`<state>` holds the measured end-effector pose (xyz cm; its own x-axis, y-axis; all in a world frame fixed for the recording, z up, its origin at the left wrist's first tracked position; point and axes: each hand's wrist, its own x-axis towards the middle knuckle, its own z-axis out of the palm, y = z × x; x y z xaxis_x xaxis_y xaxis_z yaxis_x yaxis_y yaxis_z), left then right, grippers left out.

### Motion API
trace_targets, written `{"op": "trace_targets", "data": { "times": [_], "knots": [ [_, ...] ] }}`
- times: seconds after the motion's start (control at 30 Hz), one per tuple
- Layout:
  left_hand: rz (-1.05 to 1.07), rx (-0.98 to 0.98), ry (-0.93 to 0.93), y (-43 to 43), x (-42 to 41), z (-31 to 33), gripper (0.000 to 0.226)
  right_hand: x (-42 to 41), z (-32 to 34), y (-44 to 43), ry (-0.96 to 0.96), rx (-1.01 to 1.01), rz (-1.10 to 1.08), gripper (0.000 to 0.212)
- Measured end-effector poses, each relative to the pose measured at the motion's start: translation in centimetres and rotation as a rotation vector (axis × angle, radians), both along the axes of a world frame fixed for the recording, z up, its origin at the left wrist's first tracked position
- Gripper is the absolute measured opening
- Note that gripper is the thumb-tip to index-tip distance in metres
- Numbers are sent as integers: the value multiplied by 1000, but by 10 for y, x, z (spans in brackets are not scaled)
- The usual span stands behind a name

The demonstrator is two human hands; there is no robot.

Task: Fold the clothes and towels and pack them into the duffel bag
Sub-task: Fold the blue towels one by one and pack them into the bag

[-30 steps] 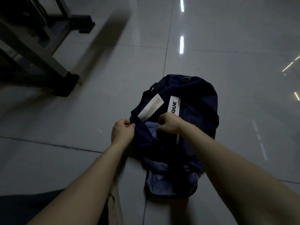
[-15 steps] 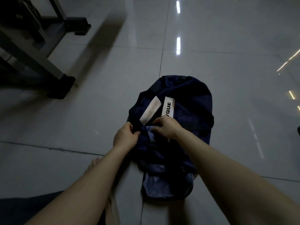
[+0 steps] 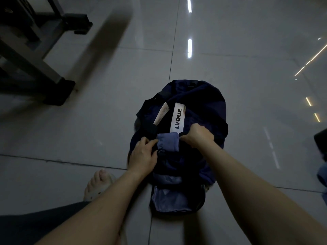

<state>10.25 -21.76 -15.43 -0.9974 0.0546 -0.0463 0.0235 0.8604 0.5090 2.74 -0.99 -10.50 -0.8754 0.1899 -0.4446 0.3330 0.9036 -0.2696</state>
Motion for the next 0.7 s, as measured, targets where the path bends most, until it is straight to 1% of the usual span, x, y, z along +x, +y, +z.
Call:
{"op": "trace_targets", "data": {
  "times": [0.13, 0.2, 0.3, 0.37, 0.43, 0.53, 0.7],
  "knots": [
    [160, 129, -133, 7, -13, 11, 34, 4, 1, -2, -62, 64, 24, 48],
    [254, 169, -184, 18, -17, 20, 41, 8, -1, -4, -70, 46, 7, 47],
    [326, 49, -266, 41, -20, 30, 72, 14, -8, -5, -57, -30, -71, 40],
    [354, -11, -289, 54, -21, 34, 87, 18, -12, -5, -33, -83, -108, 34],
    [368, -51, -295, 60, -23, 34, 91, 20, -14, -4, -3, -118, -109, 29],
    [376, -79, -299, 61, -25, 33, 92, 23, -15, 2, 28, -192, -112, 24],
    [368, -116, -300, 59, -24, 31, 93, 28, 5, 38, 34, -351, -177, 25]
  ]
}}
